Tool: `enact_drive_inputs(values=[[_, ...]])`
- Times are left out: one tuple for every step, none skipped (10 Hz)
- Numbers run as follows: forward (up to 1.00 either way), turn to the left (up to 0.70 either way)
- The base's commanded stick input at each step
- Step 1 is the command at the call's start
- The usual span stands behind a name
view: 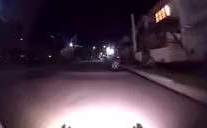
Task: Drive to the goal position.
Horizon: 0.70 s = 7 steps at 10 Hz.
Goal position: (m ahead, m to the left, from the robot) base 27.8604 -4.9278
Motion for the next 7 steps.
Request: enact_drive_inputs(values=[[0.60, 0.00], [0.60, 0.00], [0.60, 0.00], [0.60, 0.00], [0.60, 0.00], [0.60, 0.00], [0.60, 0.00]])
